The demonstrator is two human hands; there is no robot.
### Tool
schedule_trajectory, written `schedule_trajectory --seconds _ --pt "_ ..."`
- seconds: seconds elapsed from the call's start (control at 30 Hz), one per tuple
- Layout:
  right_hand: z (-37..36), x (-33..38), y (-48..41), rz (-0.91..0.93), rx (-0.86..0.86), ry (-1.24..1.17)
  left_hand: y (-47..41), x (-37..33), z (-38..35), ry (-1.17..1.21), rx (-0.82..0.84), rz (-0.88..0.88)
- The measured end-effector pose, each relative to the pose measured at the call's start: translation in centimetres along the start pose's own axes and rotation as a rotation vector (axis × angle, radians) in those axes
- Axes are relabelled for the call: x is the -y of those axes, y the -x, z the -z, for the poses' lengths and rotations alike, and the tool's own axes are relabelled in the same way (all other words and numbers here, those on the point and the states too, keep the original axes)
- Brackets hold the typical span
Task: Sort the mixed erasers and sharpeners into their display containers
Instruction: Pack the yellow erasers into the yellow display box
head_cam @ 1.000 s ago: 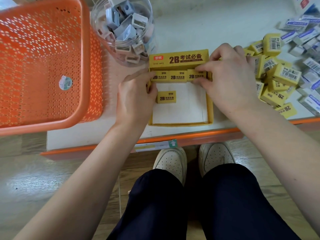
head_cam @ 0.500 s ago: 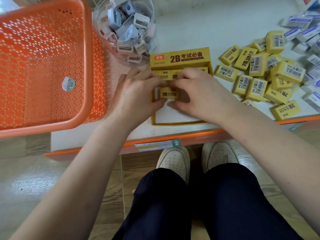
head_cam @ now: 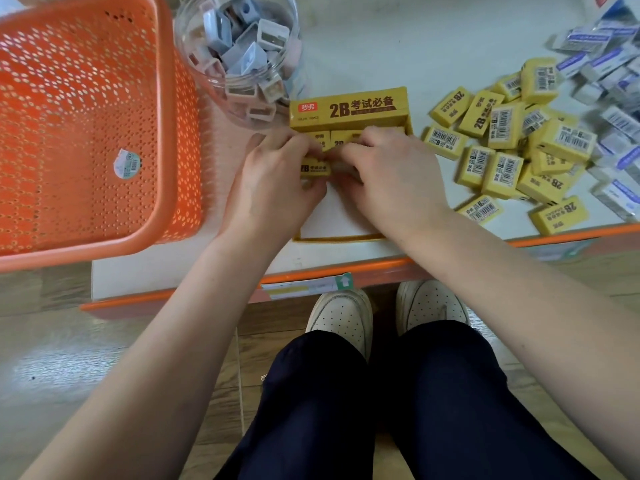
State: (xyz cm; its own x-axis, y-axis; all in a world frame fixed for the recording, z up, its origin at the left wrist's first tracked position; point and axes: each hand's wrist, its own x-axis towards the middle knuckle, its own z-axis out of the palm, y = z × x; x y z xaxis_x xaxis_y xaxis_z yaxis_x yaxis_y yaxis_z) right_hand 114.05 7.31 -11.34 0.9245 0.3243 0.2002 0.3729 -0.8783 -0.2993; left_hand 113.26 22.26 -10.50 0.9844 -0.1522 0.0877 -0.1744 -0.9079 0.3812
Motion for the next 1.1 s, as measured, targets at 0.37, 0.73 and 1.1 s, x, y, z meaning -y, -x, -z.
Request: schedule_trajectory --seconds 0.37,0.73,1.1 --pt "5.0 -6.1 0.6 -0.268 -0.084 -0.070 -0.9 -3.2 1.1 -0.089 0.058 0.084" --pt "7.6 -10.3 1.6 -0.416 0.059 -0.010 -5.1 -9.8 -3.8 -0.096 0.085 -0.371" --pt "7.6 -9.9 1.3 -0.391 0.139 0.056 -5.5 -9.9 -4.1 -0.116 0.037 -0.396"
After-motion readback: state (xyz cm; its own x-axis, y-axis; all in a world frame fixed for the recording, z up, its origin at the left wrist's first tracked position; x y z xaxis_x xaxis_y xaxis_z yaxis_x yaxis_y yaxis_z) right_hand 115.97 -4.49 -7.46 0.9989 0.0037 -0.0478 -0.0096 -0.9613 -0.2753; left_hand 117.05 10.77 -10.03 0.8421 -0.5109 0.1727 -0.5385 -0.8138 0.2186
